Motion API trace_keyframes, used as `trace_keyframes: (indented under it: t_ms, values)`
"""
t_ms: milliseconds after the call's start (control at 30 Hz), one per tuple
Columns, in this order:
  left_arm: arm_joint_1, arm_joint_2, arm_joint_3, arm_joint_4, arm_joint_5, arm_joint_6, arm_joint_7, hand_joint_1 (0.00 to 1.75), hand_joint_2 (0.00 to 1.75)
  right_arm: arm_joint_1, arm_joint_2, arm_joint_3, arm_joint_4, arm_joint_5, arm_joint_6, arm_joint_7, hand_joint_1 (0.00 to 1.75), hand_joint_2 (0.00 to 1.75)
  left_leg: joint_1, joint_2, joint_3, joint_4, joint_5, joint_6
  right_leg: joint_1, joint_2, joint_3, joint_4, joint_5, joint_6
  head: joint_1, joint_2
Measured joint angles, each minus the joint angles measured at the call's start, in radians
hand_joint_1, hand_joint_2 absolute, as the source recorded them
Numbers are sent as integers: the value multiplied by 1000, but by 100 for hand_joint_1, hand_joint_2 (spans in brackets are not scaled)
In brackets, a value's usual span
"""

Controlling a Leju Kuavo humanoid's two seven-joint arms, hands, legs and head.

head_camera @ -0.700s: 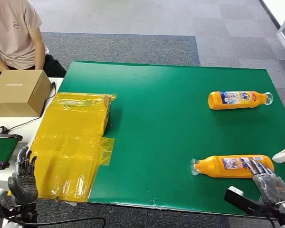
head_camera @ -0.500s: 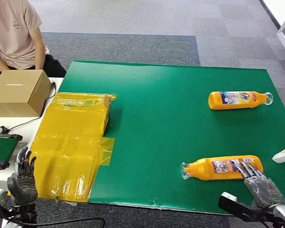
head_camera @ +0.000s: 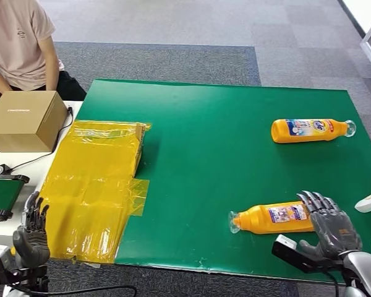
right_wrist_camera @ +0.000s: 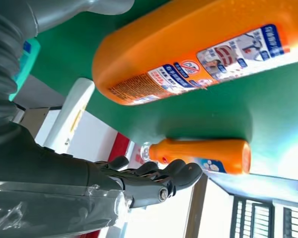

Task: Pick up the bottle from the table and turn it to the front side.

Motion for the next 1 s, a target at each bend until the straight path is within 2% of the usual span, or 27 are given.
trace_keyframes:
  t_ms: [200,333,533,600,667,733,867,1000]
  values:
    - [-6,2,-9,5,2,0,0,0,0,-56,13,15,67,-24,41,-18,0,175,0,0,0,0,0,0,0,0,0,0,0,0,0,0]
    - [-17,13,-34,19,13,8,0,0,0,-106,13,23,181,-63,71,-41,0,175,0,0,0,0,0,0,0,0,0,0,0,0,0,0]
    - [-34,38,-85,47,28,26,0,0,0,-211,13,35,373,-74,52,-51,0,175,0,0,0,0,1,0,0,0,0,0,1,0,0,0]
    - [-39,44,-98,55,31,30,0,0,0,-245,14,41,428,-67,43,-51,65,175,0,0,0,0,2,1,0,0,0,0,1,0,0,0]
    - [-44,49,-113,65,36,36,0,0,0,-285,16,50,489,-53,29,-52,153,175,0,0,0,0,2,0,0,0,0,0,1,0,0,0]
    - [-49,55,-128,73,41,42,0,0,0,-323,17,60,545,-42,15,-55,175,175,0,0,0,0,2,0,0,0,0,0,1,-1,0,0]
    - [-49,66,-145,82,52,56,0,0,0,-351,17,74,593,-47,6,-73,175,175,0,0,0,0,2,1,0,0,0,0,1,-1,0,0]
    - [-44,75,-148,84,61,62,0,0,0,-333,15,76,567,-98,-3,-98,175,175,0,0,0,0,1,1,0,-1,0,0,1,0,0,0]
